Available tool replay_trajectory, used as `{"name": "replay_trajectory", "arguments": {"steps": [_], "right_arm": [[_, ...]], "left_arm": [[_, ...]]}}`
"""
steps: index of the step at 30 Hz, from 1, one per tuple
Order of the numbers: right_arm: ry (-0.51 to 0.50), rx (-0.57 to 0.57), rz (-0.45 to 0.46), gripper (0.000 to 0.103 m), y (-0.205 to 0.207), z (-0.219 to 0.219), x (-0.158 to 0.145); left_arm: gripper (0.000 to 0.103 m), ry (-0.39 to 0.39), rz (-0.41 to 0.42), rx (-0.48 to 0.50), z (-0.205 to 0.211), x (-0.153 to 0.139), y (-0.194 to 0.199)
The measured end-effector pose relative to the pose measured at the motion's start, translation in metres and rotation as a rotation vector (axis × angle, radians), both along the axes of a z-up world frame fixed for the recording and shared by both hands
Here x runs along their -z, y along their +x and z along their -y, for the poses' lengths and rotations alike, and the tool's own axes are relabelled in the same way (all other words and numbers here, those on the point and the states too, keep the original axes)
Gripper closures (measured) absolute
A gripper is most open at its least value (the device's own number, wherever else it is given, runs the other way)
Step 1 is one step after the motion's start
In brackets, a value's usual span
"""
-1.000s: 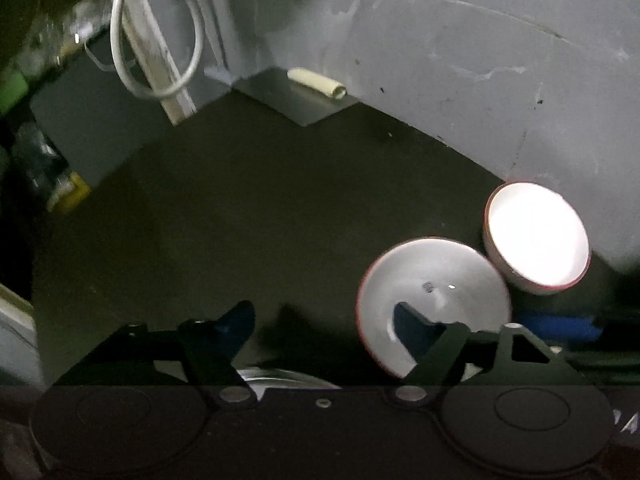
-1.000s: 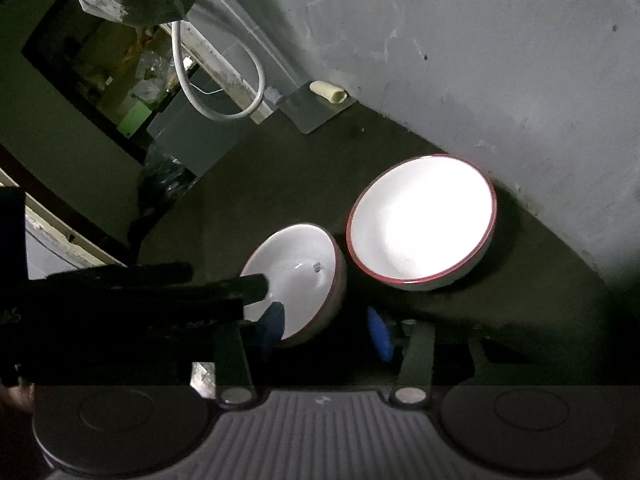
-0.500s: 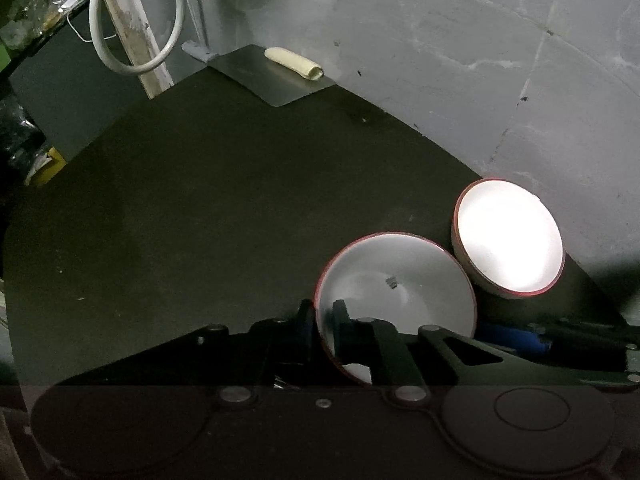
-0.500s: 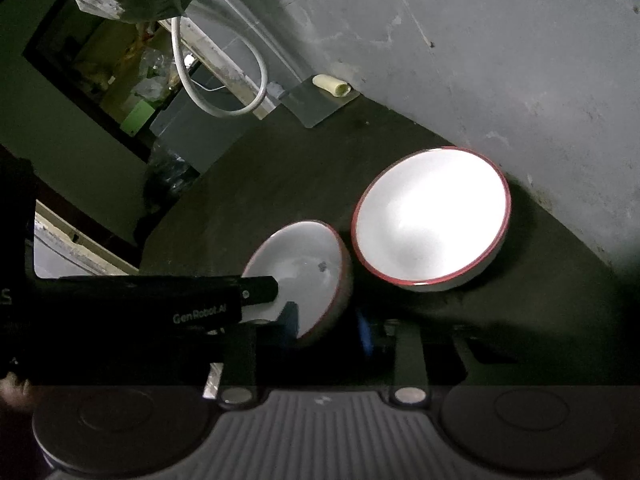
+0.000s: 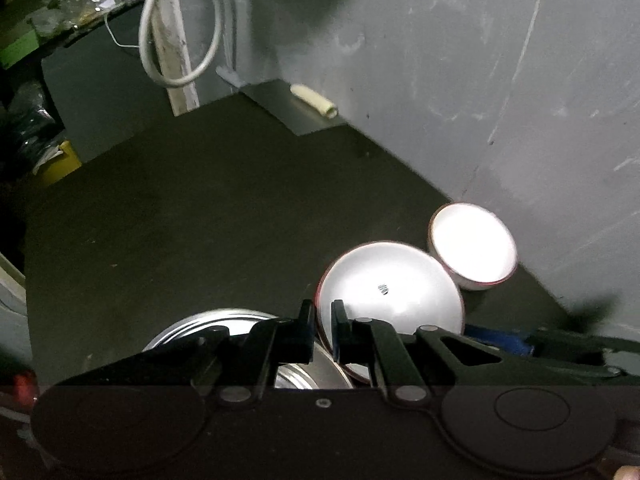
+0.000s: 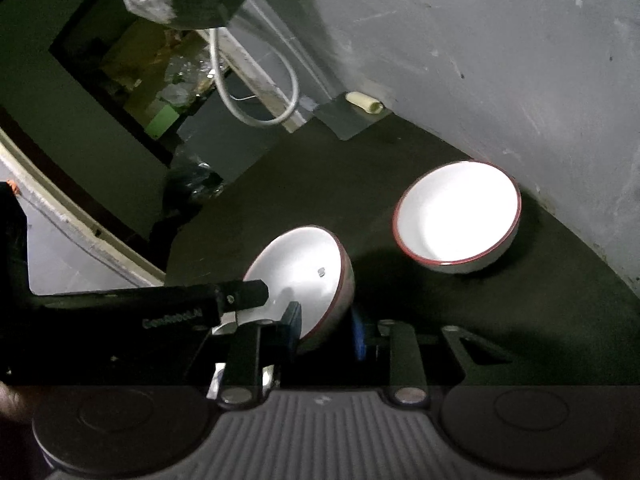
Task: Organize plates and bowls
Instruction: 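Close both grippers on the red rim of the larger white bowl, then carry the white bowl with both grippers and lower it into the steel bowl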
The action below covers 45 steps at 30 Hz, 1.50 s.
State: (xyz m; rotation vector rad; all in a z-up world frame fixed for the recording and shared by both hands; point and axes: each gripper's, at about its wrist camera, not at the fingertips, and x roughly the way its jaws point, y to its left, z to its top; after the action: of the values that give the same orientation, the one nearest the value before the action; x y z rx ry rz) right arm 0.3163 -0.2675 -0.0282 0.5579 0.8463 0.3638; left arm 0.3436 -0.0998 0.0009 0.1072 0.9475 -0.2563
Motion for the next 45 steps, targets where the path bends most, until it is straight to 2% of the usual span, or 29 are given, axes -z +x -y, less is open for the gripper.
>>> {"name": "replay_trajectory", "arguments": {"steps": [5,21,30,38,45], "right_arm": [[-0.015,-0.017,0.039,0.074,-0.025,-0.003,-0.015],[-0.12,-0.059,0.107,0.074,-0.114,-0.018,-0.057],[-0.163,-0.165,0.144,0.074,-0.163,-0.044,-0.074],[-0.199,-0.307,0.116,0.074,-0.184,-0.077,-0.079],[-0.241,-0.385,0.064,0.074,-0.19,-0.1,-0.075]], "left_arm": [[0.095,-0.059,0.051,-0.003,-0.01,-0.015,-0.025],[0.094,-0.212,0.115,-0.078,-0.036,-0.034,-0.137],[0.094,-0.268,0.157,-0.155,-0.068,-0.039,-0.201],[0.094,-0.303,0.151,-0.262,-0.099,-0.032,-0.248],[0.093,-0.291,0.108,-0.316,-0.114,-0.02,-0.265]]}}
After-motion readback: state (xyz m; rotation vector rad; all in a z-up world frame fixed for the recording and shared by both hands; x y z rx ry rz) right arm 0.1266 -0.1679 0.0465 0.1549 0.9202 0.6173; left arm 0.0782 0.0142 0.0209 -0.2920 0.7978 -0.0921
